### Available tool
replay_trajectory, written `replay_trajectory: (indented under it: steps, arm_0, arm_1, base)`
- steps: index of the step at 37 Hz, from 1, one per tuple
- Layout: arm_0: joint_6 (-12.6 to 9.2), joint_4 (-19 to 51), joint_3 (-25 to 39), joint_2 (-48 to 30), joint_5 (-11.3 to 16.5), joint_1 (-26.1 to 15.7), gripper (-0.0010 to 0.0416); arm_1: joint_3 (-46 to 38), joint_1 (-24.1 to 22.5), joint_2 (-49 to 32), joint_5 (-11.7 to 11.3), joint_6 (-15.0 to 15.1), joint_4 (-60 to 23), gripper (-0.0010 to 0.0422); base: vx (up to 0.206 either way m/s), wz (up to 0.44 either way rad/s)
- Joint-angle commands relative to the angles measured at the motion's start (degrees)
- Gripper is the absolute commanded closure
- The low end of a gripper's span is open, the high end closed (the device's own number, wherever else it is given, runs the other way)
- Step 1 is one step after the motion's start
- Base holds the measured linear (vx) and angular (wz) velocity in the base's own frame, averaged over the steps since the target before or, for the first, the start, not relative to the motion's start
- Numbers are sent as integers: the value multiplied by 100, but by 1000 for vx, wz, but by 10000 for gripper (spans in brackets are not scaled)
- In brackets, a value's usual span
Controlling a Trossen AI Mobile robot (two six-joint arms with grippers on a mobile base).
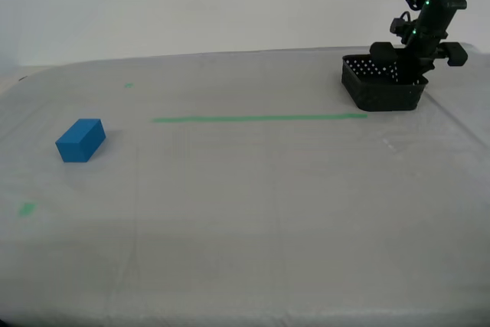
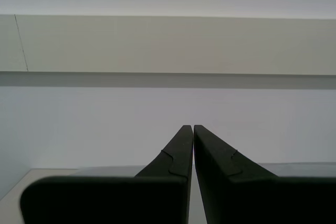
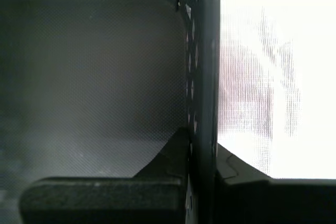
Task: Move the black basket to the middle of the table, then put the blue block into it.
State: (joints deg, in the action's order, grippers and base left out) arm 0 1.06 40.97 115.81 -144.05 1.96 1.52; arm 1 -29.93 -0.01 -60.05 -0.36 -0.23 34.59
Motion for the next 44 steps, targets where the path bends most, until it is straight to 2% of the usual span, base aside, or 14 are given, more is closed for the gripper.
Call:
replay_trajectory:
  steps: [1,16,19,33,44]
  arm_0:
    - [-2,-13,0,0,-13,-4,409]
    - [-31,-15,7,20,-4,-13,407]
    - [-68,17,4,61,76,-13,407]
    - [-116,219,4,525,116,-22,407]
    - [-275,595,2,817,105,-107,407]
  arm_1:
    - [-4,0,2,-4,9,24,412]
    - [-4,-2,2,-4,9,24,412]
    - [-4,-2,2,-4,7,24,412]
    - [-4,0,2,-4,7,24,412]
    - [-4,-2,2,-4,9,22,412]
  base:
    - [0,0]
    - [0,0]
    - [0,0]
    - [0,0]
    - [0,0]
